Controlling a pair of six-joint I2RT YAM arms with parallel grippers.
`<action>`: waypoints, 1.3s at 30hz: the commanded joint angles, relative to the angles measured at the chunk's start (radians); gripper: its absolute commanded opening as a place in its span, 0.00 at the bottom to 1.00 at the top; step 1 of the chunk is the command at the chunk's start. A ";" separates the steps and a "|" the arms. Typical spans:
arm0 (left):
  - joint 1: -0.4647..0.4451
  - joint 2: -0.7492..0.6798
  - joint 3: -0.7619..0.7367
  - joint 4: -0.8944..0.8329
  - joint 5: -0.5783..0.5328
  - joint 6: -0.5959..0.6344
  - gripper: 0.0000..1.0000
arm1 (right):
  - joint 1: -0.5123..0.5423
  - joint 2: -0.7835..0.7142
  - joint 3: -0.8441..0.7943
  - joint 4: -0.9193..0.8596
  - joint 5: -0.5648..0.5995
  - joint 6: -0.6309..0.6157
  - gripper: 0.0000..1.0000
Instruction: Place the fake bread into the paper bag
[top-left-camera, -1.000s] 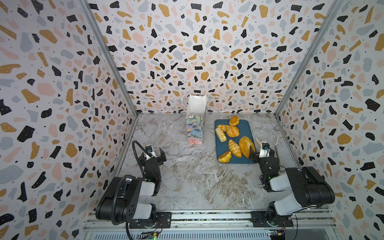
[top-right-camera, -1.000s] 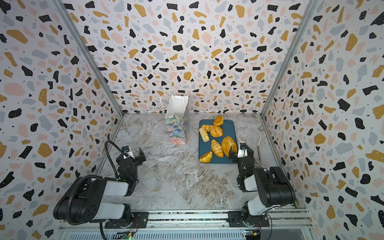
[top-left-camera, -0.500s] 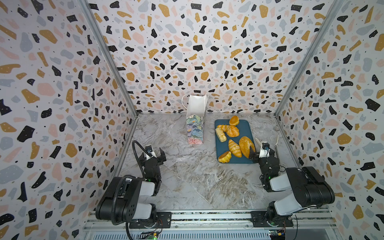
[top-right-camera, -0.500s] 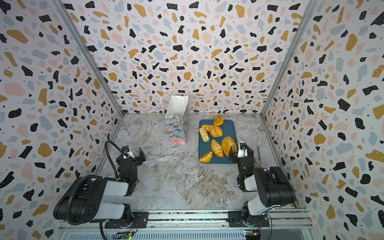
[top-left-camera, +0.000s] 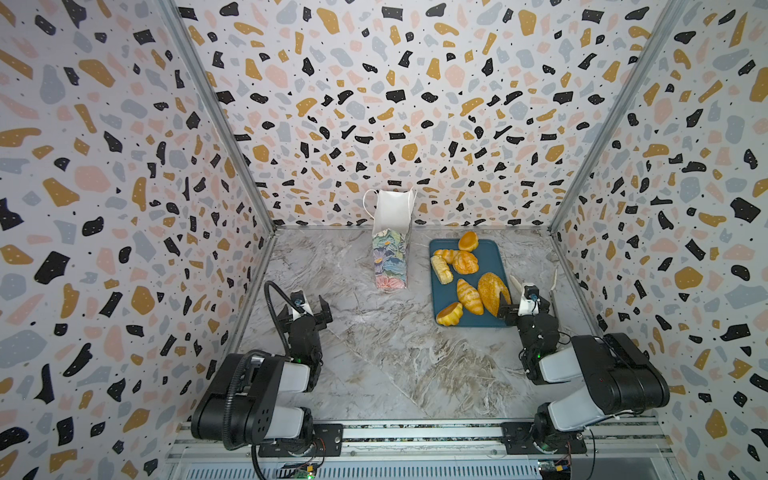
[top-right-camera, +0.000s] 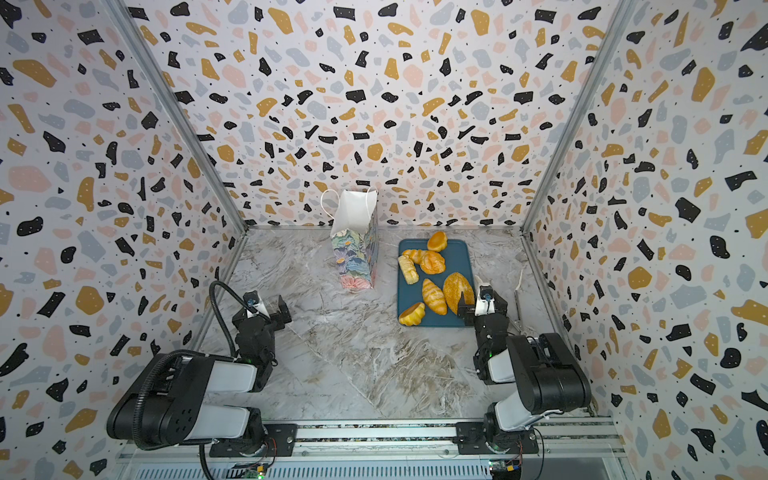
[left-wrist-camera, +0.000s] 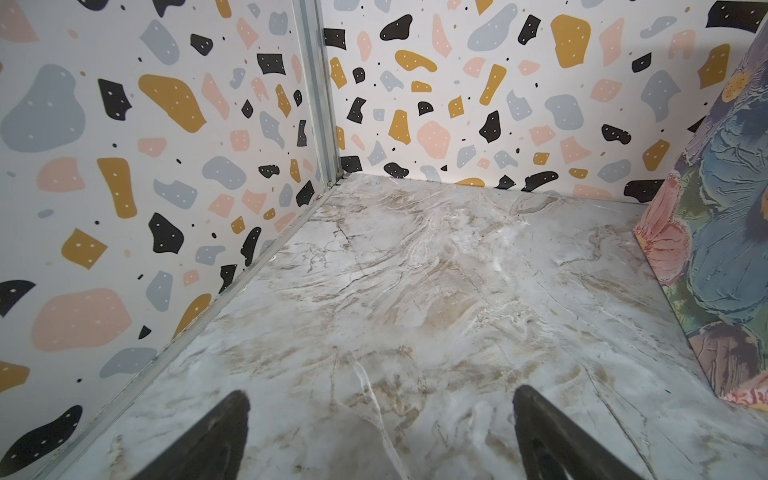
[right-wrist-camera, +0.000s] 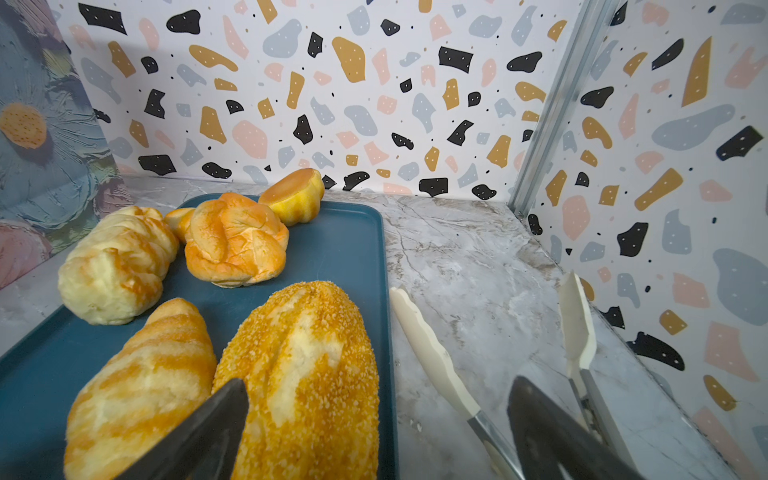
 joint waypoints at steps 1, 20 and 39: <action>-0.005 -0.036 0.021 0.026 -0.067 -0.016 0.99 | 0.010 -0.023 -0.023 0.059 0.010 -0.014 0.99; -0.003 -0.398 0.113 -0.450 -0.376 -0.295 0.99 | 0.015 -0.209 0.250 -0.550 0.094 0.056 0.99; -0.003 -0.328 0.463 -0.911 -0.136 -0.504 1.00 | -0.192 -0.094 0.776 -1.309 -0.208 0.047 0.99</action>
